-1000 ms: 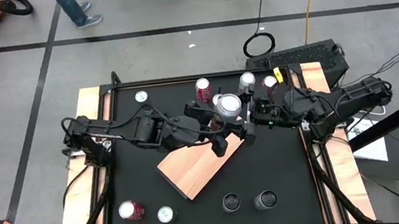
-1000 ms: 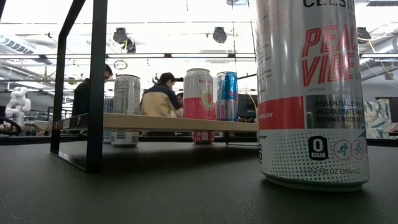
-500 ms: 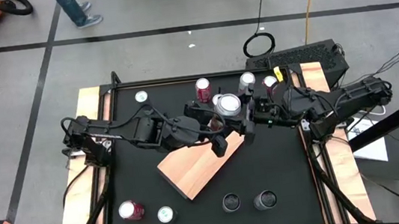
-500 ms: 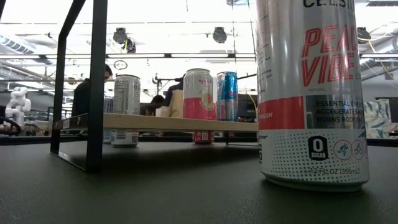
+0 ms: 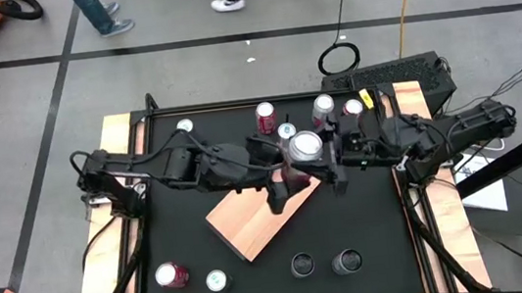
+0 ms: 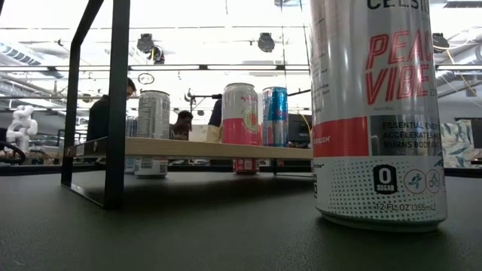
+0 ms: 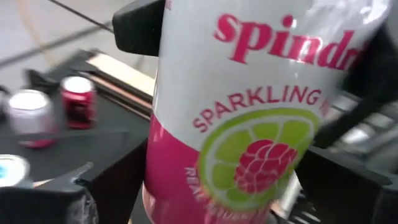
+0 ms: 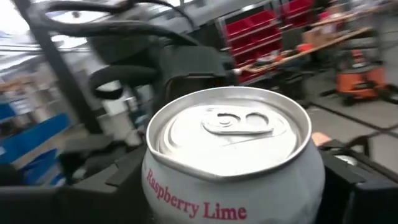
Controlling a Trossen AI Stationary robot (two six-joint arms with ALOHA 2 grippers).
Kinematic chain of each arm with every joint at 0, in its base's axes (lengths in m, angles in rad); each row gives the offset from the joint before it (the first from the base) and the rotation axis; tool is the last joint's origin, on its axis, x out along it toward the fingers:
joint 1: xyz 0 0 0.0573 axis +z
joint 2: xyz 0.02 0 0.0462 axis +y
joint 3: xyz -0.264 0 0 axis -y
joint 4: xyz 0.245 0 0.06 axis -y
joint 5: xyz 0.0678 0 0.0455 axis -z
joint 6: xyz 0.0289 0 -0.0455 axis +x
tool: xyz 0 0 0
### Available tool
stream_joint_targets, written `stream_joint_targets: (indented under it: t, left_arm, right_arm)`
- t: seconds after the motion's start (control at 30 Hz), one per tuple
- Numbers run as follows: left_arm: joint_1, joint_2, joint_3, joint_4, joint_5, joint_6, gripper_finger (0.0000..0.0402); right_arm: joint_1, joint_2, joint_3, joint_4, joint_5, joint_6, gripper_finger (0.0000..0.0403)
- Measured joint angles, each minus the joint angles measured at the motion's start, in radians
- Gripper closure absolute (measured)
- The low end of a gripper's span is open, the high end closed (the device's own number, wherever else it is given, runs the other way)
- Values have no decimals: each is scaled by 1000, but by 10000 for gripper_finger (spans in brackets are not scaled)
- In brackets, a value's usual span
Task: Place canned beverage on shelf
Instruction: Put the bottom pink soda can on the shelf aligned with the other pink soda can
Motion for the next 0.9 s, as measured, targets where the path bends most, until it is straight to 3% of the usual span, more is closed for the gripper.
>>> stream_joint_targets:
  t: [0.37,0.6,0.9]
  left_arm:
    - [21,-40,0,73,290,-10,13]
    - [25,-30,0,86,303,85,13]
    - [29,-30,0,84,322,87,13]
  right_arm:
    - [-14,-45,0,-8,-292,-14,120]
    - [-49,-45,0,-22,-407,-16,120]
    - [-80,-44,0,-20,-472,-15,120]
